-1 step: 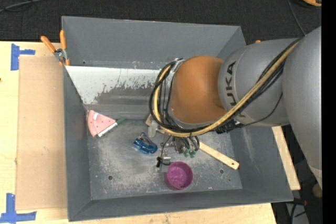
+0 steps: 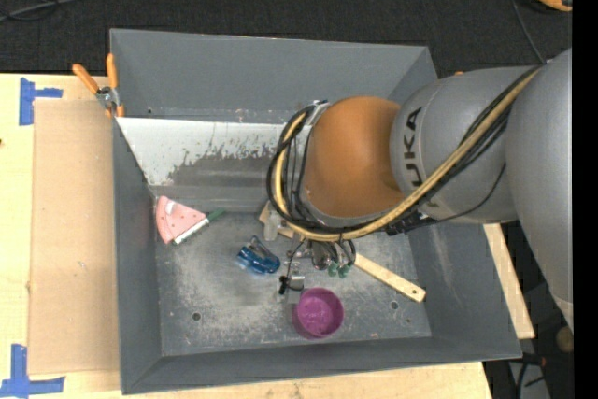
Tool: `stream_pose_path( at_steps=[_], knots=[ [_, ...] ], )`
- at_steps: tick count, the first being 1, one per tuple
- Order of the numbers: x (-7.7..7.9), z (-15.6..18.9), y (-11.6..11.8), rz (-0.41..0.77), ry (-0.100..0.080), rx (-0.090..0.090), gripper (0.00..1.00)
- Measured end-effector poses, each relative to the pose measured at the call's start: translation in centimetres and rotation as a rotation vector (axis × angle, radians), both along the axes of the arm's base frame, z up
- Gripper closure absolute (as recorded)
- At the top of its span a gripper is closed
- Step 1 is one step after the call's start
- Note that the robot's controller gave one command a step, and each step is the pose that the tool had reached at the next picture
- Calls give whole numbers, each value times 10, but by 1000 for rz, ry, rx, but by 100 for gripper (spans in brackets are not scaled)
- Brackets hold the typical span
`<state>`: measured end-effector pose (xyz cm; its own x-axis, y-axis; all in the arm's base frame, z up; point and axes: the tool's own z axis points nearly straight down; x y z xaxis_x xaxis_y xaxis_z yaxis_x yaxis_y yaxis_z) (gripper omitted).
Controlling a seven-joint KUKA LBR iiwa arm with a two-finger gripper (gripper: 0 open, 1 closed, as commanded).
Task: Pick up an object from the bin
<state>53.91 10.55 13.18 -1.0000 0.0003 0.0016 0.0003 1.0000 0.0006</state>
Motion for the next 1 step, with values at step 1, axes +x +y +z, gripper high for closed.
stream_pose_path(
  at_steps=[1],
  knots=[
    [18, -56, 8, -126, 2, 1, 0]
  ],
)
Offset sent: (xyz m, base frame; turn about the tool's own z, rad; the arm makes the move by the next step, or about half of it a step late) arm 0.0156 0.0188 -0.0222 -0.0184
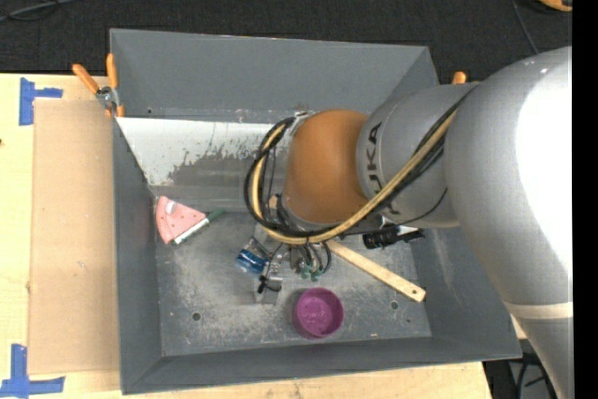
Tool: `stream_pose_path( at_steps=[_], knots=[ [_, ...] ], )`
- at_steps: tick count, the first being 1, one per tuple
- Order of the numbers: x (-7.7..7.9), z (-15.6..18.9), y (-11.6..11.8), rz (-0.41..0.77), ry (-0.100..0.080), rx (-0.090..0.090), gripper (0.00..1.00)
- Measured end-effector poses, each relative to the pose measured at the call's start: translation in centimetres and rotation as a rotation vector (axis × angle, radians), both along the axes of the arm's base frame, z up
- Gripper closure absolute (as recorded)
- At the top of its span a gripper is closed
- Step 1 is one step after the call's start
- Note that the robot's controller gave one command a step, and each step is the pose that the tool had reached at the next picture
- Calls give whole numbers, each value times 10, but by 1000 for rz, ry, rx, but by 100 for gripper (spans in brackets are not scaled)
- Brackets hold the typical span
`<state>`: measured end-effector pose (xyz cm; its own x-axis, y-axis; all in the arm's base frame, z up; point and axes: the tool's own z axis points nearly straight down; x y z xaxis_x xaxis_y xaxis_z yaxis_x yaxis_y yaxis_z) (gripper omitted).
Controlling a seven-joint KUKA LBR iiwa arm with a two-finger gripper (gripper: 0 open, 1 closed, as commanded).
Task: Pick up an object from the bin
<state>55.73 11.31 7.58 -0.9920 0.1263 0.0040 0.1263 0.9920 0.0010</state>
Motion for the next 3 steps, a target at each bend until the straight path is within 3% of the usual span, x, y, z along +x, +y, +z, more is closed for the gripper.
stream_pose_path(
  at_steps=[1, 2, 3],
  knots=[
    [-2, 15, 7, 91, -3, -1, 0],
    [-2, 0, 3, 28, 1, 0, 0],
    [9, -6, -15, 47, -5, -1, 0]
  ],
)
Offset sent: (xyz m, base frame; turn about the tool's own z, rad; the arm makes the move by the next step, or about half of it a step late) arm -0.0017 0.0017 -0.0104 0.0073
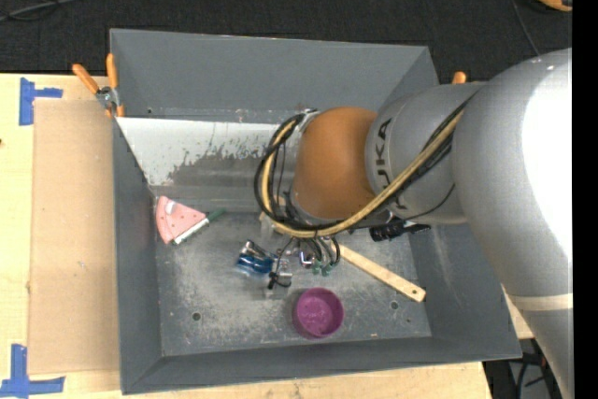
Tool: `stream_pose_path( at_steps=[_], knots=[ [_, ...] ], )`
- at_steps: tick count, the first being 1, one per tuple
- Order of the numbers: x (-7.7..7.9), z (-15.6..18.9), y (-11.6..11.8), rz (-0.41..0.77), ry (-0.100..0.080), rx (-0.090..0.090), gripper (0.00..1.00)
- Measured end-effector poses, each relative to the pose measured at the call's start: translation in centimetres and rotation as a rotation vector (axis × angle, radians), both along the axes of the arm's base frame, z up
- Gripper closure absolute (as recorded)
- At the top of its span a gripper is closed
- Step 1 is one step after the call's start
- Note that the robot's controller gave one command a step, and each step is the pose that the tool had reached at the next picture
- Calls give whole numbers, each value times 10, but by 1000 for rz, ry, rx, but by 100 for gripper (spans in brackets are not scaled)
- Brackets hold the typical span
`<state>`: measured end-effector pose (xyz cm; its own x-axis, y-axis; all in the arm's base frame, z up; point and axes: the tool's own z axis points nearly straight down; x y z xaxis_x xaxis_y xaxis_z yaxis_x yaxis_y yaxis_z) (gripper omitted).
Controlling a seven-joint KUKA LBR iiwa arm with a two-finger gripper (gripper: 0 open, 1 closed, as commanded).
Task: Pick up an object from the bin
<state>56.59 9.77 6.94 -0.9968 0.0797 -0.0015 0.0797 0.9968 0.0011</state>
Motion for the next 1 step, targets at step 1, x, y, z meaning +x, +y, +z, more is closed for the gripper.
stream_pose_path(
  at_steps=[1],
  knots=[
    [-9, -1, 16, -41, 9, 2, 100]
  ],
)
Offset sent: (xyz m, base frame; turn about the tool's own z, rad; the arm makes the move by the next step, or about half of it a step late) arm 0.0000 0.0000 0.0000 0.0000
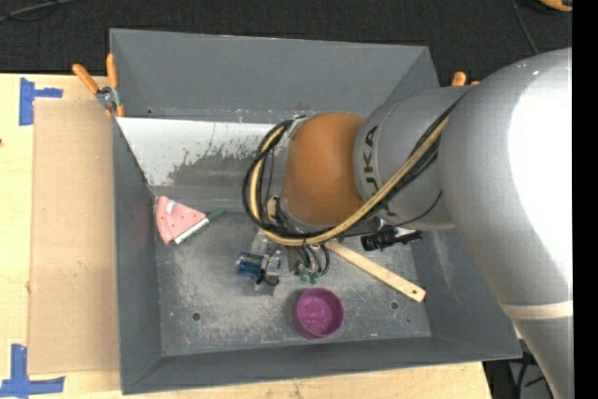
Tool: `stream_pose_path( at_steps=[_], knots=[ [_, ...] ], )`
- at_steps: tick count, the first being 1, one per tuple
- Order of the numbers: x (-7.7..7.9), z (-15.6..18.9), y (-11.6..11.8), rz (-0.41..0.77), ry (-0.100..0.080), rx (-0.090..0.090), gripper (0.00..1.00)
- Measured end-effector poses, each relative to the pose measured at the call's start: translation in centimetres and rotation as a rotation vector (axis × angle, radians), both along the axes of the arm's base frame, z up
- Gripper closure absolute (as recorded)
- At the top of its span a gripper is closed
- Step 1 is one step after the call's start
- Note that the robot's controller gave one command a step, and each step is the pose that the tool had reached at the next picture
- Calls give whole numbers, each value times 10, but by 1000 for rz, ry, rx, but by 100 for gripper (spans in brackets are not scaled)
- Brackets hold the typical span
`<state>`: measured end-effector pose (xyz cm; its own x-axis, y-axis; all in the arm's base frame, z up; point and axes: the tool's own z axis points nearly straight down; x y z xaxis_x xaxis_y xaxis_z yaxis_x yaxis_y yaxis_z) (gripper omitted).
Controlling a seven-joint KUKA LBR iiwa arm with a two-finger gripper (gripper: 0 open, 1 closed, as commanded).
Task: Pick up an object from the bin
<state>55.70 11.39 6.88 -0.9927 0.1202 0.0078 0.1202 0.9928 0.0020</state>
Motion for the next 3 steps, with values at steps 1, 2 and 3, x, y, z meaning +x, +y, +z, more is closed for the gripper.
stream_pose_path(
  at_steps=[1, 2, 3],
  knots=[
    [0, 0, 0, 0, 0, 0, 100],
    [-1, 8, 0, -1, 2, 0, 100],
    [-1, 12, 0, -2, 2, 1, 100]
  ],
)
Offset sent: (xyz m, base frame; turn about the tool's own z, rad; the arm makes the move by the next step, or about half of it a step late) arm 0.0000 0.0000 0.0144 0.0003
